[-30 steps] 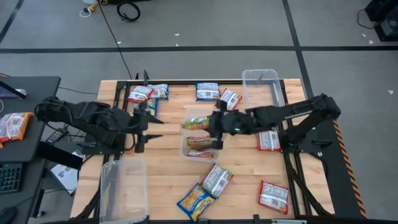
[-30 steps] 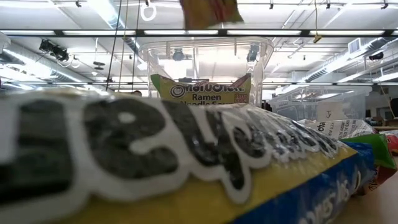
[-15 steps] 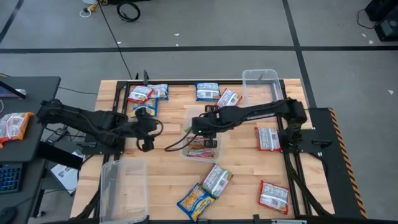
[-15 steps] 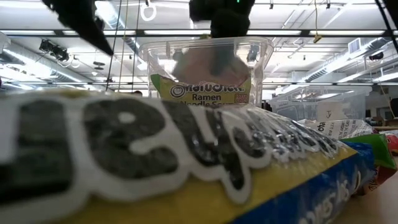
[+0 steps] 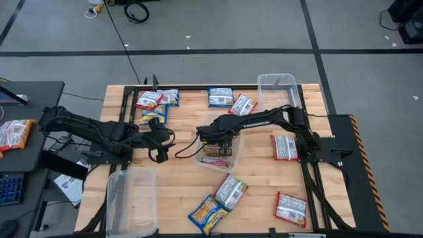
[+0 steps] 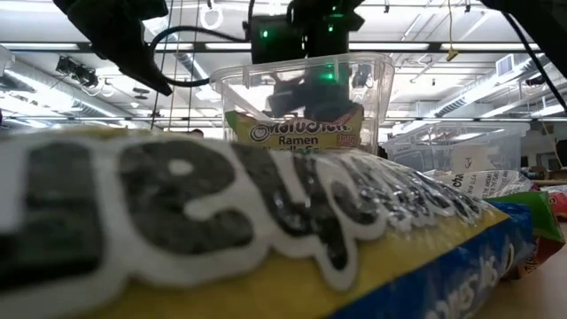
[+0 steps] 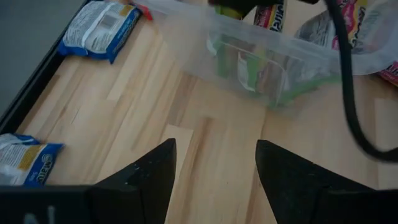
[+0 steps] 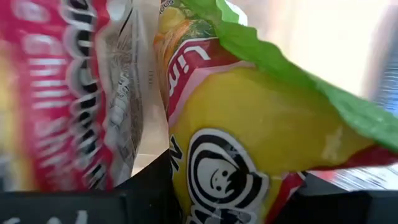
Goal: Sort Maruchan noodles
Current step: Put the green noodle pack into the middle transparent container
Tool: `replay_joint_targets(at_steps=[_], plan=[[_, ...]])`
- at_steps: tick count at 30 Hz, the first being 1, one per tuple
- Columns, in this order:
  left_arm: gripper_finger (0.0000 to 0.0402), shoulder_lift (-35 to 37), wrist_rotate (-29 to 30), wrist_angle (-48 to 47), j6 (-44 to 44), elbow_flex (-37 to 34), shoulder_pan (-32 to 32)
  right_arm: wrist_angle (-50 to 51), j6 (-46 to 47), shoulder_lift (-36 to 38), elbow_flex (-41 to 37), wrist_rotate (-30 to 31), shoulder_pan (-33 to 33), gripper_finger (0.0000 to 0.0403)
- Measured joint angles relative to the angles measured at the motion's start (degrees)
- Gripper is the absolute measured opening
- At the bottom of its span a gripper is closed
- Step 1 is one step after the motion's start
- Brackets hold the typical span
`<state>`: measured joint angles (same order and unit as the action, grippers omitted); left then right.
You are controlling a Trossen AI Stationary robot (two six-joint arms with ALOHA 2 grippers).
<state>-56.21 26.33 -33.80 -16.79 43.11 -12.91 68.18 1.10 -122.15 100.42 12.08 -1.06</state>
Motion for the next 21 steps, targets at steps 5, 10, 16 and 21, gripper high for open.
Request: replay_joint_targets(at_steps=[5,10,16,21], plan=[[0.0222,0.0,0.0,0.1,0.9,0.0,0.0,-1.0,-4.3,0.0,0.1,-6.7,1.0,0.0193],[0.0222,0.0,0.0,1.3,2.8,0.0,0.0,-4.5,-6.2,3.0,0.0,-15.1,2.1,0.0231],[0.0222,0.0,0.0,3.3,2.8,0.0,0.0,-9.8,-4.7,6.2,0.0,-20.2,2.1,0.0238],[0.0222,0.0,0.0,3.3,1.9,0.0,0.0,-7.9,-2.5,8.6,0.0,-12.5,2.1,0.0222]])
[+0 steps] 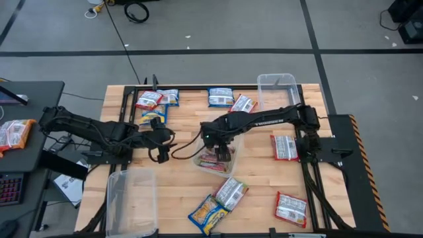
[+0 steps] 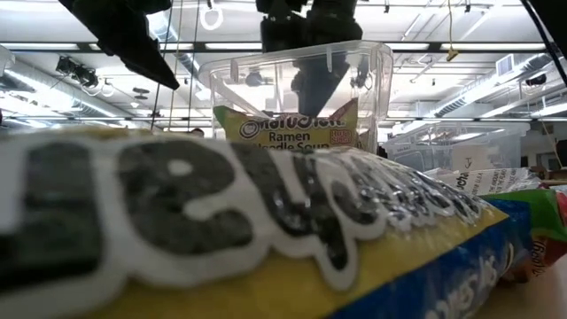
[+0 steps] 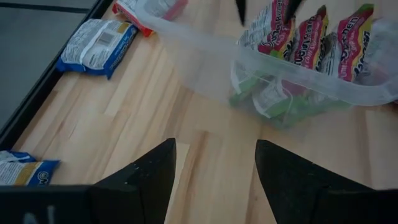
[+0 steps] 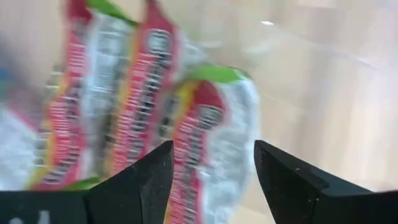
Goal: Sort Maruchan noodles
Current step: Put the green noodle pack into the middle transparent container
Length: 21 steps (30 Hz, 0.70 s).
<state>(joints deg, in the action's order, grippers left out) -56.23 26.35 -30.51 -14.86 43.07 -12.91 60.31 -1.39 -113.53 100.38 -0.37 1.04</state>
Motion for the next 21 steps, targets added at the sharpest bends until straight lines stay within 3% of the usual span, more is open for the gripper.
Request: replay_joint_targets(at_steps=[8,13,17,21], plan=[[0.0221,0.0,8.7,0.0,-2.5,0.0,1.6,2.9,4.1,8.7,0.0,11.6,3.4,0.0215],[0.0221,0.0,8.8,-0.1,-4.2,0.0,7.1,3.4,9.4,14.6,-1.2,16.2,8.4,0.0214],[0.0221,-2.3,8.7,-0.2,-7.3,0.0,15.5,1.4,16.0,18.1,-4.5,20.9,14.0,0.0214],[0.0221,-8.6,3.2,1.7,-3.3,0.0,22.2,-2.0,19.2,19.8,-8.5,23.9,20.2,0.0214]])
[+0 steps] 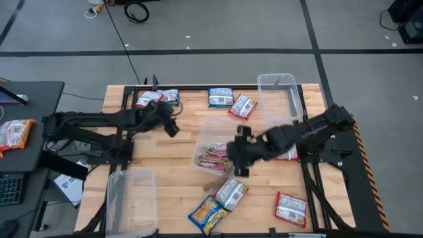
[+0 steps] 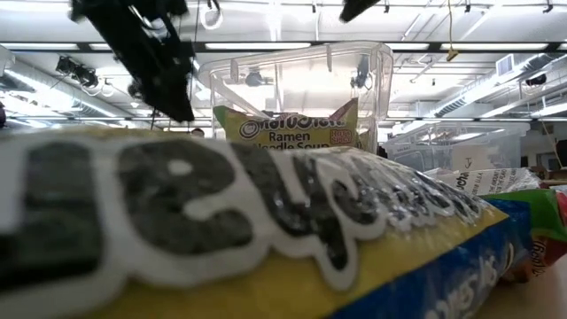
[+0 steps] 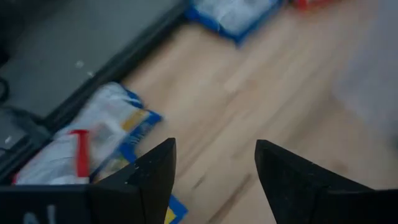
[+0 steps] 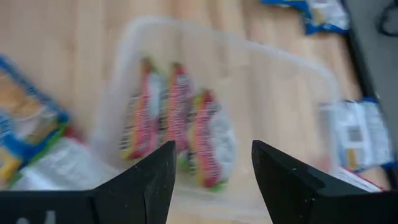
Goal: Sort Maruchan noodles
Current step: Put the green noodle pack into the middle transparent container
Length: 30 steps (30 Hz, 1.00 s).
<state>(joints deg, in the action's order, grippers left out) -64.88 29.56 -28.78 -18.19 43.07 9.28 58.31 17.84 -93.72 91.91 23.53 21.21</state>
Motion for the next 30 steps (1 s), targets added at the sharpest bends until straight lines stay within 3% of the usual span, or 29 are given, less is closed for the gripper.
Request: replay_joint_targets(at_steps=[4,11,18,22,26,30], plan=[[0.0221,-6.8,-9.5,4.3,6.6,0.0,-2.9,1.3,3.3,0.3,-2.5,0.3,5.4,0.0214],[0.0221,-8.6,-3.6,0.2,2.9,0.0,-15.8,9.8,10.3,0.7,-3.3,-0.5,12.7,0.0214],[0.0221,-7.8,-6.5,-1.7,1.9,0.0,-22.9,12.9,21.7,0.7,-4.9,-9.4,18.1,0.0214],[0.0221,-7.8,-9.2,0.0,0.7,0.0,-24.6,9.0,25.2,0.6,-8.0,-10.8,19.9,0.0214],[0.0221,-7.8,-9.6,-0.9,-0.3,0.0,-26.8,-1.5,21.5,0.6,-13.3,-8.6,20.8,0.0215],[0.0221,-6.8,-4.4,-6.9,-3.7,0.0,-27.3,-12.3,16.6,0.6,-18.5,-8.2,20.9,0.0215]])
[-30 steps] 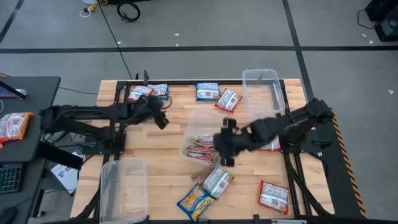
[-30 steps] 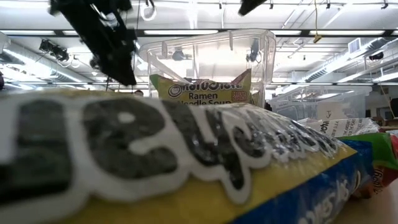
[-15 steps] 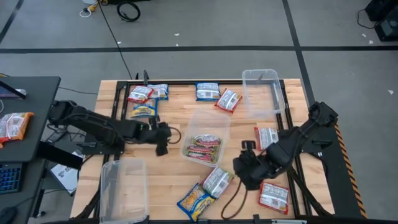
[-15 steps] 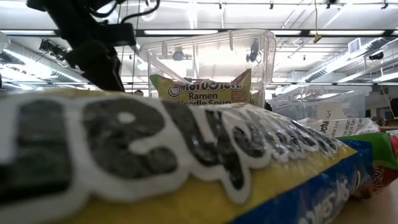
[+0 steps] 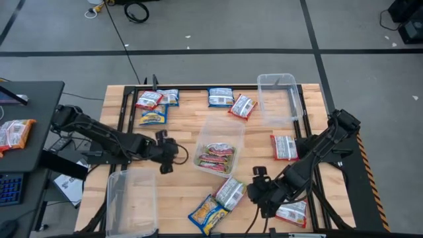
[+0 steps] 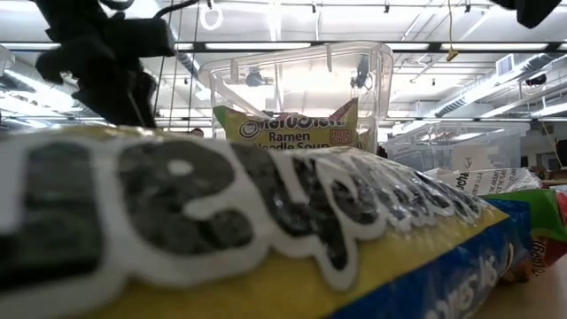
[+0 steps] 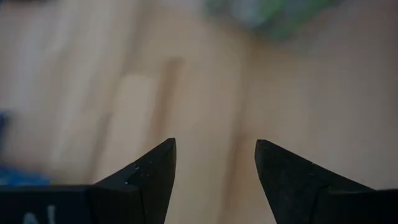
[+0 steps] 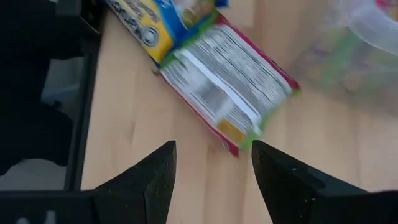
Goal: Sort Maruchan noodles
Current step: Put the green noodle pack into the middle transparent container
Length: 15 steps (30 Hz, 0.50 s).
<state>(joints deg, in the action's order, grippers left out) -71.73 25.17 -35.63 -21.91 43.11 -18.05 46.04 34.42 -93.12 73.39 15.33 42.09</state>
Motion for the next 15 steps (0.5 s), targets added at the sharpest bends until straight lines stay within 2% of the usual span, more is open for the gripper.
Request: replay_joint_targets(at_steps=[3,6,10,15], plan=[[0.0221,1.0,0.9,-3.2,-1.5,0.0,2.3,-1.8,-1.5,0.0,-1.1,1.0,0.0,0.0215],[0.0221,1.3,0.5,-5.0,-1.5,0.0,5.2,-2.4,-4.0,-0.3,-1.2,5.1,0.0,0.0214],[0.0221,1.3,2.2,-9.3,-3.2,0.0,11.3,-3.9,-8.5,-0.6,-1.1,7.5,-0.2,0.0213],[0.0210,1.3,5.1,-7.2,-1.7,0.0,20.0,-3.7,-9.2,-0.6,-1.1,8.3,-1.1,0.0213]])
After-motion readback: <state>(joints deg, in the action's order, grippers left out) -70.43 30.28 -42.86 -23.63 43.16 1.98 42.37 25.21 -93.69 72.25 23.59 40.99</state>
